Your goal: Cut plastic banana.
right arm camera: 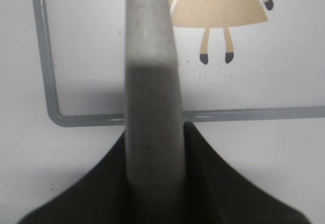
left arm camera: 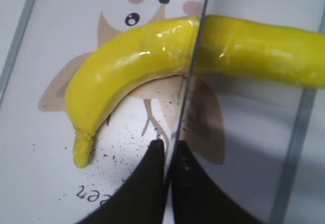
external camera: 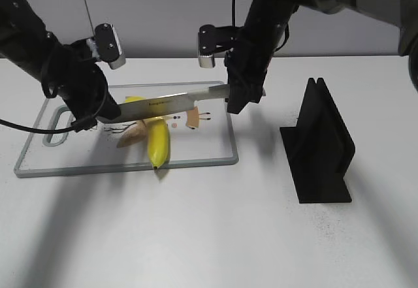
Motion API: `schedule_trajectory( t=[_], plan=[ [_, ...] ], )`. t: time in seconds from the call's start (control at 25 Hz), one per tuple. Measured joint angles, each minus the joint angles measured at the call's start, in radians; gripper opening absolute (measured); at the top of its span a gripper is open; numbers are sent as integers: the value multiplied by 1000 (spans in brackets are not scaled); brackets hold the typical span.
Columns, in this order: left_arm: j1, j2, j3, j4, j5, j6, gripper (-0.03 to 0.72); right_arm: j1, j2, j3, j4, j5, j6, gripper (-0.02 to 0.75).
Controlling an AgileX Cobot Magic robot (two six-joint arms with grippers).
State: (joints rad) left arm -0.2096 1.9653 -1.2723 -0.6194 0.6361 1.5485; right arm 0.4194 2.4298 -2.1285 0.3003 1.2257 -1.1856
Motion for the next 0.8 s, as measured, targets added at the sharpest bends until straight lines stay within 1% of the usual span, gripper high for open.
schedule_trajectory(
  t=[0.32,0.68,0.76,0.8],
  plan=[
    [-3,-144,-18,67,51,-11,-1,0,-126,2,17,8,1,215],
    [-5,-233,-18,89,59,-12,-3,3,-190,2,24,9,1,215],
    [-5,-234,-18,89,57,-12,7,3,-192,2,24,9,1,215],
    [-5,-234,-18,88,55,-13,32,3,-192,2,25,10,3,215]
  ],
)
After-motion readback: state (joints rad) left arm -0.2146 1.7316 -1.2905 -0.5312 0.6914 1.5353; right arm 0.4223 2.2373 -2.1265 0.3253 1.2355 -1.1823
